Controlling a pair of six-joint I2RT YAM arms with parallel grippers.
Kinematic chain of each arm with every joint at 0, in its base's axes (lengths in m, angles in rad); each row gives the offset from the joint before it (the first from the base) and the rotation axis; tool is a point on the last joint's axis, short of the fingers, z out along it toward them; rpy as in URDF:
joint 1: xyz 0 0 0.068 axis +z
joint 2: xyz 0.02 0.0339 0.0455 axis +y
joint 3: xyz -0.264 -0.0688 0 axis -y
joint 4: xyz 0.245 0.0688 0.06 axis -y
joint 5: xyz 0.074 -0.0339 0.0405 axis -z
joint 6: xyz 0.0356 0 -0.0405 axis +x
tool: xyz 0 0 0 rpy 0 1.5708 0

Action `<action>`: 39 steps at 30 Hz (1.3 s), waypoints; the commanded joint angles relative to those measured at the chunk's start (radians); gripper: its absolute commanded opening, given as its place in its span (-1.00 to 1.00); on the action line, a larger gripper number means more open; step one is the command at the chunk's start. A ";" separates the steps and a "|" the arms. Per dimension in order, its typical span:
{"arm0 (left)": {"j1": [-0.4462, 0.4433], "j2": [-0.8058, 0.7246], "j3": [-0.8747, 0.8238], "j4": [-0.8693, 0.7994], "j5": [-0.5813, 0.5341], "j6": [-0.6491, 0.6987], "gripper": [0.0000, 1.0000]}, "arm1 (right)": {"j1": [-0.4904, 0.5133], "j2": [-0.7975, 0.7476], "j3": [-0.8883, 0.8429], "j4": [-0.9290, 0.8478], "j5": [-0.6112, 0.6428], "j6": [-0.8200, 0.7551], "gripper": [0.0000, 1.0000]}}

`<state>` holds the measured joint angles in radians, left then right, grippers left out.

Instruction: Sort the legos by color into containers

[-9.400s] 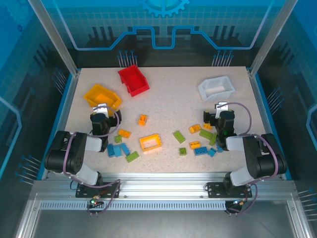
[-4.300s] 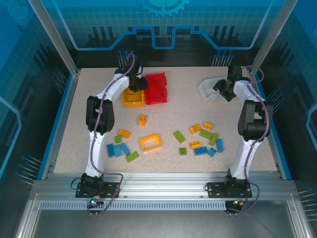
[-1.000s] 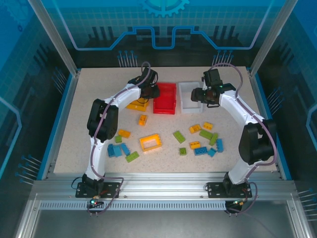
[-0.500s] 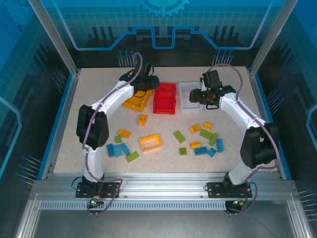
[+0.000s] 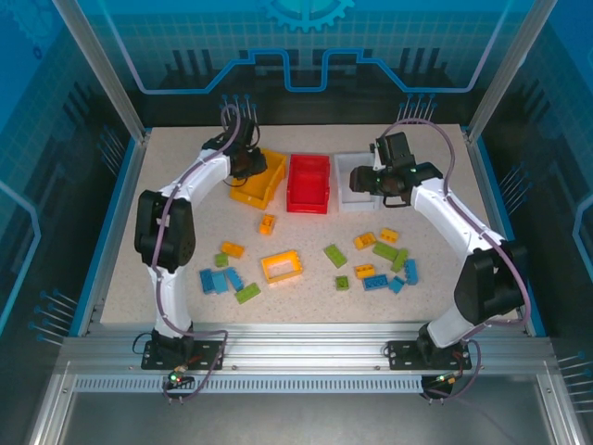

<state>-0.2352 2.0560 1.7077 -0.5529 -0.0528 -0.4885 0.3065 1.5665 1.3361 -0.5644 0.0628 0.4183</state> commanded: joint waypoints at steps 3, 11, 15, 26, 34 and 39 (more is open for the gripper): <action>-0.020 0.029 -0.057 0.001 0.083 -0.002 -0.62 | 0.036 -0.078 -0.057 0.010 -0.050 -0.004 0.27; -0.066 -0.018 -0.140 0.065 0.117 -0.060 -0.63 | 0.058 -0.161 -0.139 0.055 -0.083 0.024 0.27; -0.087 -0.039 -0.147 0.067 0.110 -0.081 -0.63 | 0.066 -0.173 -0.150 0.052 -0.083 0.031 0.27; -0.087 -0.252 -0.231 -0.010 -0.193 -0.076 -0.15 | 0.138 -0.237 -0.187 0.068 -0.057 0.011 0.27; -0.072 -0.678 -0.549 -0.199 -0.227 -0.169 0.28 | 0.371 -0.446 -0.396 0.288 -0.073 -0.067 0.35; -0.066 -0.898 -0.789 -0.324 -0.156 -0.239 0.35 | 0.479 -0.502 -0.518 0.378 -0.092 -0.040 0.43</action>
<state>-0.3065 1.2110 1.0183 -0.7288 -0.2394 -0.6617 0.7429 1.0752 0.8642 -0.2798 -0.0166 0.3805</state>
